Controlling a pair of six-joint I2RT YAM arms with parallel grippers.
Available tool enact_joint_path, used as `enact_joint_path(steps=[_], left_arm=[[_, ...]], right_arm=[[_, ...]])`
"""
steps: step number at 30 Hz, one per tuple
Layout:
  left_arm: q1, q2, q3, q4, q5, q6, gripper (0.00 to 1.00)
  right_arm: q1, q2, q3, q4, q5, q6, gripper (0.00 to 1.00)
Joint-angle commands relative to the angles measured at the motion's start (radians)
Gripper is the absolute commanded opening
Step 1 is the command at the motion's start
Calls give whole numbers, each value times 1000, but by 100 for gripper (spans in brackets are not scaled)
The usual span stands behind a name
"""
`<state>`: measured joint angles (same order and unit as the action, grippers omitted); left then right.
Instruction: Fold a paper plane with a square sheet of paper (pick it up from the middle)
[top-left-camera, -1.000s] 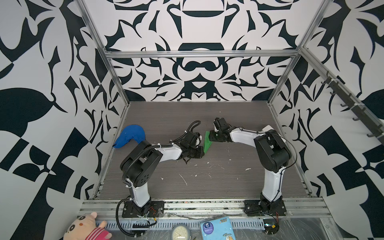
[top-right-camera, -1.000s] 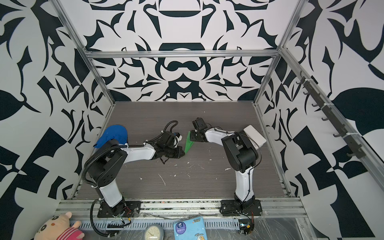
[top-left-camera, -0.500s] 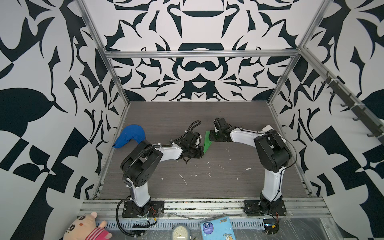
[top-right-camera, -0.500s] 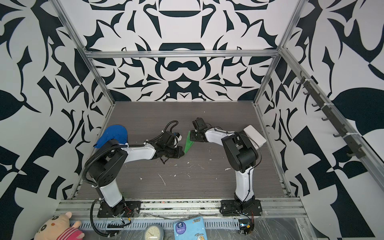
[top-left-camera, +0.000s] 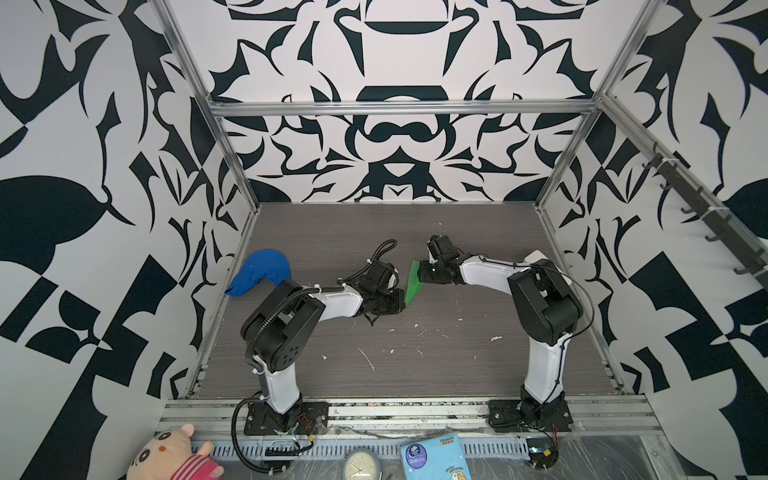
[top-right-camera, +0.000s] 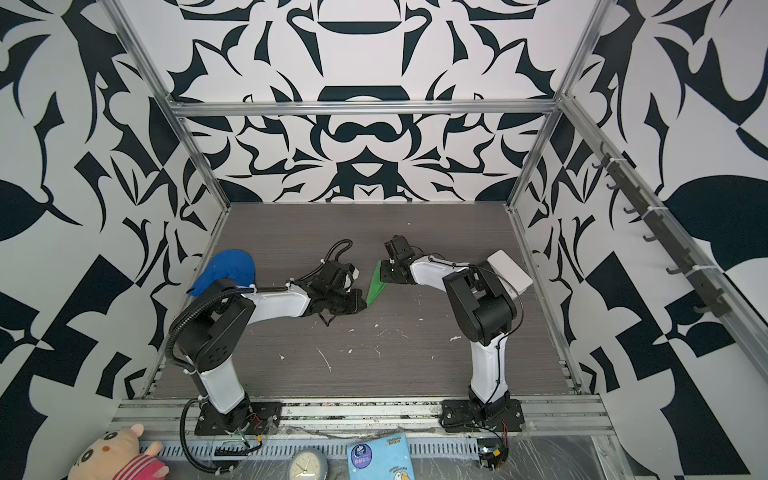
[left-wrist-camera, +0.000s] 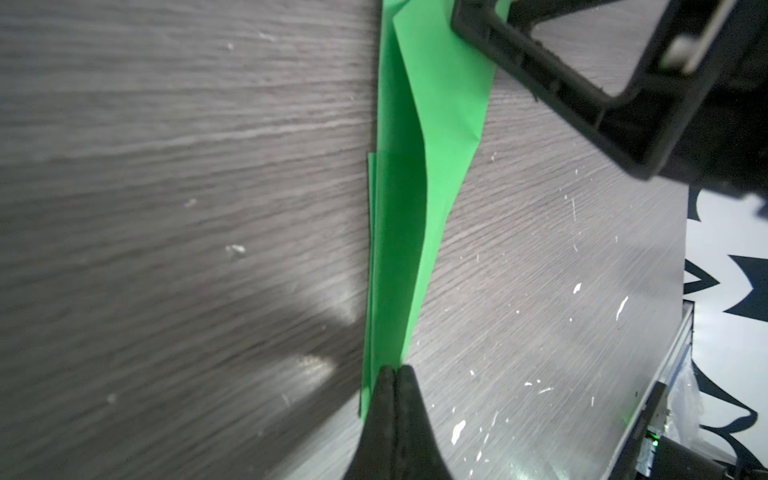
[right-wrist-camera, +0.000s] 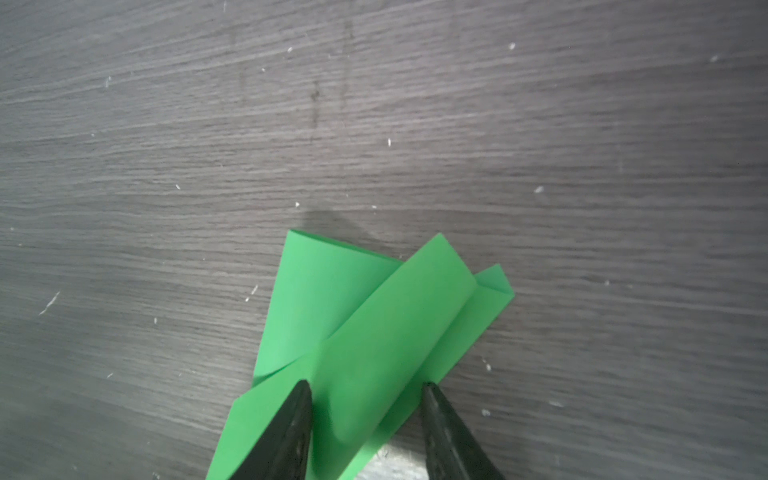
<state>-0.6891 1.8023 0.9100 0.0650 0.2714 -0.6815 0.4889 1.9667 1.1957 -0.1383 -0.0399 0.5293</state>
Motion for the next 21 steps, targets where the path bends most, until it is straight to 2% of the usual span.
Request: enact_joint_path(steps=[1, 5, 15, 21], left_arm=[[14, 20, -17, 34, 38, -45, 0], [17, 23, -13, 35, 56, -51, 2], [17, 8, 10, 23, 29, 62, 29], [17, 48, 60, 21, 38, 91, 31]], right_arm=[[-9, 117, -70, -196, 17, 21, 47], [-9, 118, -71, -197, 18, 22, 47], [-9, 120, -73, -196, 17, 23, 47], [-9, 123, -75, -198, 20, 26, 47]])
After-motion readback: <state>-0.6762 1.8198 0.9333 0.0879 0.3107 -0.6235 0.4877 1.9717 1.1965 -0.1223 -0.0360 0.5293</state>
